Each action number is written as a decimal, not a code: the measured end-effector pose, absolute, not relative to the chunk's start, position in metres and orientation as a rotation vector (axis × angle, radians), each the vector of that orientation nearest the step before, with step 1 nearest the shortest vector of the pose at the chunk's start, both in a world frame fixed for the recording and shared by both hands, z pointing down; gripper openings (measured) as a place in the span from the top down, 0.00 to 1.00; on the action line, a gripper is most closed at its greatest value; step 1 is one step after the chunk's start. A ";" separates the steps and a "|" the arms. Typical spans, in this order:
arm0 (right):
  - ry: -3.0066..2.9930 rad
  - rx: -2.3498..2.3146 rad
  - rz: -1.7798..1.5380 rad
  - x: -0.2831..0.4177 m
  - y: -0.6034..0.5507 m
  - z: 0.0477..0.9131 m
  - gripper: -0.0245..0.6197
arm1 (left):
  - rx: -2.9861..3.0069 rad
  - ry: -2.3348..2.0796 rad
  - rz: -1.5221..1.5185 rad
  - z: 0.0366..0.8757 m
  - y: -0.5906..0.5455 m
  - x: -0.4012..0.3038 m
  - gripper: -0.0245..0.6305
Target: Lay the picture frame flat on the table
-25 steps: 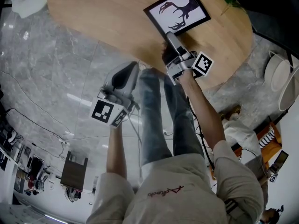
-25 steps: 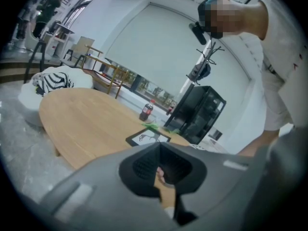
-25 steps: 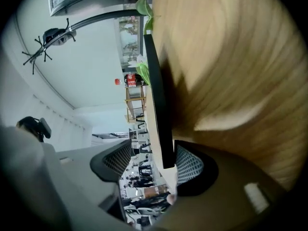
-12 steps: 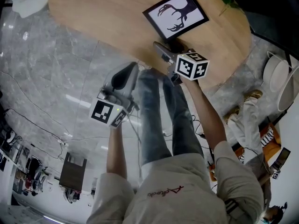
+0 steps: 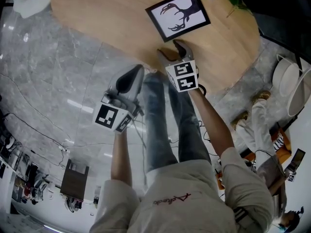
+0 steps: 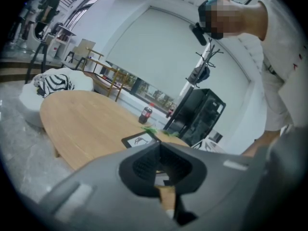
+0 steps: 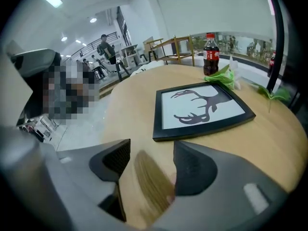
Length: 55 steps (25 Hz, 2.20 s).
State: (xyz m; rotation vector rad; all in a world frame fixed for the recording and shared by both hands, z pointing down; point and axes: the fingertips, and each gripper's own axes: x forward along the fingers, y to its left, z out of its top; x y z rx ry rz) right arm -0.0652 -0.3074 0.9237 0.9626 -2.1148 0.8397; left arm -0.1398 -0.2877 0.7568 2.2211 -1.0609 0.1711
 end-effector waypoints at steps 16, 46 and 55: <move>-2.194 1.127 0.657 -0.034 -0.318 0.857 0.96 | 2.255 -1.086 0.158 0.729 -0.284 -0.133 0.96; -2.479 1.229 0.512 -0.017 -0.324 0.566 0.96 | 2.387 -1.271 0.126 0.527 -0.274 -0.134 0.96; -2.540 1.294 0.444 -0.012 -0.308 0.474 0.96 | 2.429 -1.321 0.093 0.457 -0.256 -0.138 0.96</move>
